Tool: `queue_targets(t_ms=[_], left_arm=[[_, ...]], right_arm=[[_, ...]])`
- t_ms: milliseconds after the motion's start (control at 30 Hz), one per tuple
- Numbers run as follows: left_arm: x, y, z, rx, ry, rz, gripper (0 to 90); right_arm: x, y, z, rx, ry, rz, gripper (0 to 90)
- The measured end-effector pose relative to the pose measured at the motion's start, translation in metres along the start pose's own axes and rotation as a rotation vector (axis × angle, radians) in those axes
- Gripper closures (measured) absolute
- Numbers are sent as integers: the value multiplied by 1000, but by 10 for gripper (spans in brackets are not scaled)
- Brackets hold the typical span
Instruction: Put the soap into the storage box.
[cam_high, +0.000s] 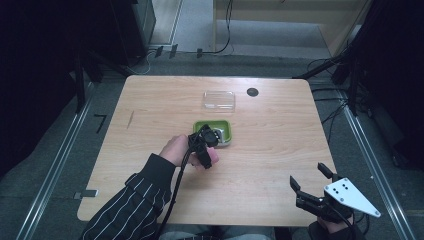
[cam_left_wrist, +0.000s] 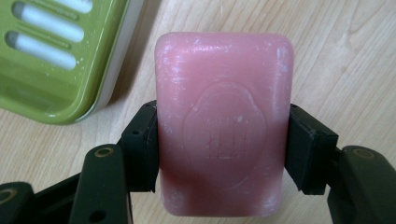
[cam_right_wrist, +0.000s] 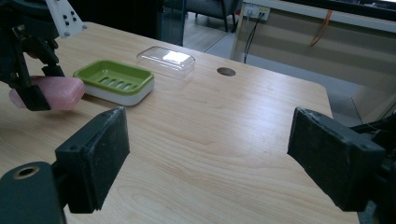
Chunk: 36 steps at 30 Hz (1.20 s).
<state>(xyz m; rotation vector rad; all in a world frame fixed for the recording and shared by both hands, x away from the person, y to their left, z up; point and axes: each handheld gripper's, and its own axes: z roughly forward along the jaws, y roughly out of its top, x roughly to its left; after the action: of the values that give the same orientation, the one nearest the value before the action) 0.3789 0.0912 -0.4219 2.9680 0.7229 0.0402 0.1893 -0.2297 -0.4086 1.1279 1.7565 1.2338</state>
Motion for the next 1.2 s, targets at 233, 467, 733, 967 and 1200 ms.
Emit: queue_targets(t_ms=[233,467,733,967,1200], left_arm=[[0,4,-4,-17,4,9,385],[1,7,-12,-25,1,26,385],[5,7,-14,-44,5,33,385],[8,9,-19,-58,16,43,385],[11,14,-25,-70,24,68,385]], right_arm=[[1,0,-2,-2,-3,-6,129],[1,0,-3,-3,-3,-6,129],[1,0,-3,-3,-4,-4,129],[1,0,-3,-2,-4,-5,129],[1,0,-3,-1,-3,-5,129]])
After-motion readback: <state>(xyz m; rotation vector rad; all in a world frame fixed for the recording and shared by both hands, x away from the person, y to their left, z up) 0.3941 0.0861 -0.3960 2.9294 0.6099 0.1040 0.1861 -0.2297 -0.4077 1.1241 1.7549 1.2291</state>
